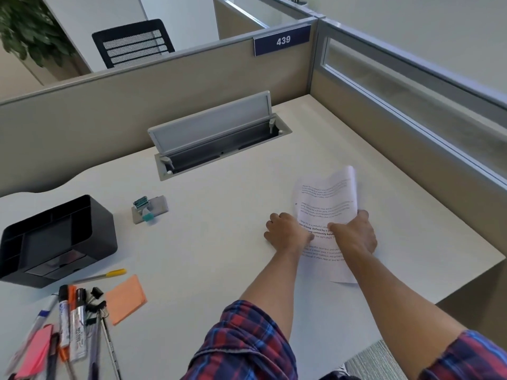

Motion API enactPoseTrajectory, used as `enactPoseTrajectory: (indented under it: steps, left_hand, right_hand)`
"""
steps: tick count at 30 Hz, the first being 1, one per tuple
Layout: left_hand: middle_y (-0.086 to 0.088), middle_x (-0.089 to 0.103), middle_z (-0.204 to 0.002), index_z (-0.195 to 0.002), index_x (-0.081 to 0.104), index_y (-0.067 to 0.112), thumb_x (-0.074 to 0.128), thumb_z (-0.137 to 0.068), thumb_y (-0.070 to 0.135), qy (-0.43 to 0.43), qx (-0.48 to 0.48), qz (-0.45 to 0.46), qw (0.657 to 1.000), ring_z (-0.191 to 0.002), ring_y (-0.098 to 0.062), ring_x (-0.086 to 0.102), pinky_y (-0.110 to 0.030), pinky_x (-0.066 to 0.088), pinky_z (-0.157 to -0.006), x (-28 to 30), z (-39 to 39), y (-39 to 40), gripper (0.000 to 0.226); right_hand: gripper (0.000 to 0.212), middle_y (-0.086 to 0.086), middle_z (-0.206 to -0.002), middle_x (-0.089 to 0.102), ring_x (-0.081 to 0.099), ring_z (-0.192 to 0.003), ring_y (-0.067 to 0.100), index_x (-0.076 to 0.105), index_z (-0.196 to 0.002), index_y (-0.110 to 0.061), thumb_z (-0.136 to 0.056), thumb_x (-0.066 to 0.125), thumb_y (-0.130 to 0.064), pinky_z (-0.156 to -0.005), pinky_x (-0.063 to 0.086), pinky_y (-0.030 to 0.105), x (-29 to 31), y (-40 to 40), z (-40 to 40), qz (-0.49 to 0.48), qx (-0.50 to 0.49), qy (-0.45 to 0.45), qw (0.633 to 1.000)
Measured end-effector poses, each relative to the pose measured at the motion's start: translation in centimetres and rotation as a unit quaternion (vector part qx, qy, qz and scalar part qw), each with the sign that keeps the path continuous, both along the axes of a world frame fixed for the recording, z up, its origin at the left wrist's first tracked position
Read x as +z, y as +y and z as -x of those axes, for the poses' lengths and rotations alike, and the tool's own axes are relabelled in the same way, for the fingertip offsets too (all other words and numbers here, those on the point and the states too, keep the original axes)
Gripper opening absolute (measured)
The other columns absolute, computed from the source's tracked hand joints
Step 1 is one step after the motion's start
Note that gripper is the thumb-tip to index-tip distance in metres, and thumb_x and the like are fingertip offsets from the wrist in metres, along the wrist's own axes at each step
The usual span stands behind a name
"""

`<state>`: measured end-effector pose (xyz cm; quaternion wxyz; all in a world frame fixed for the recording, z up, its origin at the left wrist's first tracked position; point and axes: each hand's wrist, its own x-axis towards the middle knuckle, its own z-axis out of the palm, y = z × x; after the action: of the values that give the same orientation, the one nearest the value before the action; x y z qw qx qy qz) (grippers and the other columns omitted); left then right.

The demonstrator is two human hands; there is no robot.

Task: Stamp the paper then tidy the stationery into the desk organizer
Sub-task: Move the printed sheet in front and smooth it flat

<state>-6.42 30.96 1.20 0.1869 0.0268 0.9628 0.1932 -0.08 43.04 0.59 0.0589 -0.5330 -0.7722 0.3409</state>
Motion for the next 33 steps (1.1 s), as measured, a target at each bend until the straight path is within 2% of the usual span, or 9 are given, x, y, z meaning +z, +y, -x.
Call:
enactPoseTrajectory:
  steps: [6, 10, 13, 18, 20, 22, 25, 29, 33]
  left_hand:
    - [-0.004, 0.067, -0.113, -0.101, 0.067, 0.016, 0.066, -0.081, 0.017, -0.021, 0.066, -0.172, 0.983, -0.105, -0.025, 0.065, -0.031, 0.053, -0.085, 0.3, 0.9, -2.7, 0.020]
    - [-0.004, 0.067, -0.112, -0.110, 0.057, 0.012, 0.080, -0.079, 0.035, -0.049, 0.142, -0.267, 0.952, -0.106, -0.023, 0.063, -0.026, 0.044, -0.081, 0.6, 1.7, -5.6, 0.044]
    - [-0.014, 0.065, -0.126, -0.129, 0.052, 0.002, 0.081, -0.080, 0.041, -0.091, 0.183, -0.311, 0.928, -0.116, -0.030, 0.063, -0.035, 0.050, -0.098, 0.6, 2.6, -8.2, 0.069]
    - [-0.033, 0.047, -0.141, -0.135, 0.042, -0.018, 0.081, -0.082, 0.039, -0.116, 0.214, -0.367, 0.898, -0.129, -0.045, 0.050, -0.049, 0.039, -0.110, 0.4, 2.8, -13.0, 0.087]
    - [-0.028, 0.063, -0.125, -0.121, 0.058, -0.012, 0.080, -0.082, 0.042, -0.115, 0.235, -0.383, 0.886, -0.109, -0.038, 0.065, -0.045, 0.053, -0.091, 0.8, 3.0, -14.7, 0.070]
    - [-0.012, 0.069, -0.097, -0.095, 0.064, 0.005, 0.081, -0.082, 0.043, -0.141, 0.260, -0.405, 0.865, -0.076, -0.023, 0.063, -0.029, 0.046, -0.061, 1.0, 3.0, -16.4, 0.043]
    - [-0.010, 0.074, -0.098, -0.090, 0.067, 0.010, 0.080, -0.085, 0.028, -0.171, 0.295, -0.426, 0.838, -0.073, -0.022, 0.062, -0.027, 0.037, -0.057, 0.7, 2.5, -19.4, 0.023]
    - [-0.012, 0.061, -0.075, -0.079, 0.063, 0.006, 0.081, -0.083, 0.012, -0.112, 0.289, -0.377, 0.873, -0.063, -0.021, 0.050, -0.024, 0.039, -0.053, 0.2, 1.2, -23.3, 0.019]
    - [-0.015, 0.069, -0.074, -0.081, 0.069, -0.006, 0.083, -0.077, 0.008, -0.057, 0.286, -0.320, 0.901, -0.063, -0.024, 0.062, -0.031, 0.054, -0.062, -0.2, -0.4, -26.1, 0.020]
  right_hand:
    - [0.044, -0.003, -0.104, 0.066, 0.067, -0.090, 0.018, 0.051, -0.111, -0.027, -0.079, 0.080, -0.024, -0.065, 0.055, 0.030, 1.0, -1.3, 0.4, 0.117, 0.037, 0.214, 0.969]
    - [0.042, -0.001, -0.102, 0.072, 0.073, -0.087, 0.020, 0.058, -0.105, -0.023, -0.074, 0.085, -0.022, -0.073, 0.063, 0.040, 2.1, -2.3, 1.4, 0.194, 0.106, 0.267, 0.938]
    - [0.044, 0.003, -0.100, 0.077, 0.076, -0.086, 0.025, 0.064, -0.108, -0.015, -0.071, 0.087, -0.014, -0.070, 0.063, 0.040, 3.0, -3.6, 2.1, 0.281, 0.155, 0.309, 0.895]
    - [0.047, 0.009, -0.105, 0.077, 0.075, -0.091, 0.034, 0.068, -0.112, -0.012, -0.070, 0.088, -0.016, -0.071, 0.062, 0.043, 4.4, -6.5, 3.1, 0.358, 0.260, 0.305, 0.844]
    - [0.048, 0.013, -0.109, 0.075, 0.074, -0.095, 0.036, 0.068, -0.115, -0.010, -0.072, 0.087, -0.015, -0.075, 0.062, 0.047, 4.6, -7.7, 3.4, 0.384, 0.286, 0.309, 0.822]
    - [0.049, 0.014, -0.111, 0.075, 0.073, -0.097, 0.037, 0.067, -0.117, -0.009, -0.072, 0.087, -0.014, -0.078, 0.061, 0.049, 4.8, -8.8, 3.7, 0.399, 0.293, 0.312, 0.811]
    - [0.047, 0.015, -0.110, 0.075, 0.074, -0.096, 0.037, 0.068, -0.116, -0.008, -0.073, 0.087, -0.014, -0.076, 0.062, 0.047, 4.6, -10.3, 4.0, 0.410, 0.313, 0.299, 0.803]
    - [0.056, 0.014, -0.105, 0.076, 0.075, -0.092, 0.035, 0.066, -0.115, -0.006, -0.066, 0.090, -0.017, -0.079, 0.062, 0.048, 3.5, -11.9, 4.1, 0.397, 0.310, 0.263, 0.823]
    - [0.046, 0.014, -0.107, 0.074, 0.074, -0.092, 0.032, 0.063, -0.113, -0.007, -0.075, 0.088, -0.014, -0.085, 0.060, 0.049, 1.6, -13.1, 4.2, 0.351, 0.328, 0.183, 0.858]
